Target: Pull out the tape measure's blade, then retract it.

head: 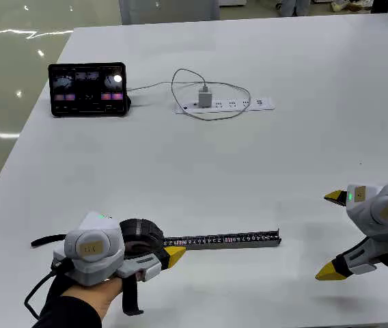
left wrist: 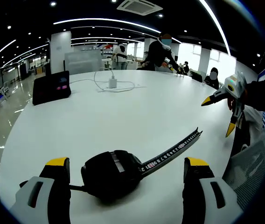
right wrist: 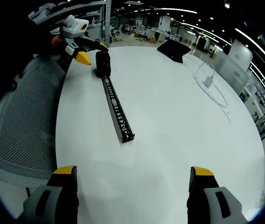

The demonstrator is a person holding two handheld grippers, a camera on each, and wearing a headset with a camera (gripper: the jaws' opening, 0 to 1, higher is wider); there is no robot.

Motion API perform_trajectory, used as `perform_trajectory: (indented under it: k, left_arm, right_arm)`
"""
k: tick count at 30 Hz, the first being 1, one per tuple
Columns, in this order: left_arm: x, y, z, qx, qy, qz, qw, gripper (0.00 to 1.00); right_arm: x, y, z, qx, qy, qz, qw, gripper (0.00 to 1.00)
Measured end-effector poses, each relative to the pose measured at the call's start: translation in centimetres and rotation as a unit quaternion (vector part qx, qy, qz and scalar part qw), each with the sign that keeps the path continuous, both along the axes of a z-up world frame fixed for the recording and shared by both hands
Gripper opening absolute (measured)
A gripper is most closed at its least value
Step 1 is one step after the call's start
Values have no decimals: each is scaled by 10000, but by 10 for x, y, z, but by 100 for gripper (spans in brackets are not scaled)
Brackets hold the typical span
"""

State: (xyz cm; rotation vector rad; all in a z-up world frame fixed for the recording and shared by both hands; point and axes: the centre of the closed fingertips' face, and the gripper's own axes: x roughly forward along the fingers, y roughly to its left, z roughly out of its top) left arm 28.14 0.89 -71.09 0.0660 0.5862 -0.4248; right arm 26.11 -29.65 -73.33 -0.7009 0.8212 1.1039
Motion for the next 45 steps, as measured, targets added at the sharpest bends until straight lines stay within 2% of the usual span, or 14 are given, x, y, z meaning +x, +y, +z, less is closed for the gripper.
perform_trajectory:
  k: [6, 9, 18, 19, 21, 23, 25, 27, 29, 32, 35, 38, 41, 45]
  left_arm:
    - [8, 8, -5, -171, -199, 435, 9987, 99]
    - [11, 13, -11, -216, -209, 665, 9973, 99]
    - [21, 18, -14, -68, -397, 859, 9955, 99]
    - [23, 16, -14, -53, -390, 852, 9956, 99]
    - [25, 7, -16, -220, -211, 777, 9965, 99]
    - [32, 0, -7, -225, -283, 764, 9964, 99]
    - [39, -5, 3, -329, -446, 795, 9953, 99]
    - [42, -4, 5, -493, -432, 990, 9929, 99]
    - [41, -1, -3, -467, -373, 1055, 9926, 99]
    - [35, 6, -11, -248, -388, 1043, 9935, 99]
    - [31, 12, -16, -253, -391, 1125, 9926, 99]
    - [29, 7, -16, -181, -550, 876, 9945, 99]
    - [28, 9, -16, -180, -549, 918, 9941, 99]
    - [21, 3, -22, -75, -573, 804, 9951, 99]
  right_arm:
    - [7, 12, 0, -60, -4, 228, 9997, 99]
    - [11, 18, 0, -84, 8, 373, 9993, 99]
    - [20, 34, -8, -59, 2, 719, 9974, 99]
    - [20, 37, -11, -86, 22, 770, 9970, 99]
    - [20, 40, -13, -105, 31, 874, 9961, 96]
    - [21, 43, -17, -140, 63, 947, 9954, 96]
    - [22, 44, -21, -204, 132, 969, 9950, 96]
    - [23, 46, -24, -236, 171, 1011, 9944, 95]
    - [23, 49, -26, -265, 216, 1025, 9941, 94]
    - [23, 52, -28, -259, 244, 1040, 9939, 91]
    - [22, 54, -32, -284, 263, 1076, 9934, 86]
    - [21, 56, -35, -274, 323, 1092, 9931, 81]
    - [20, 58, -35, -264, 331, 1125, 9927, 76]
    - [18, 60, -39, -286, 402, 1148, 9922, 71]
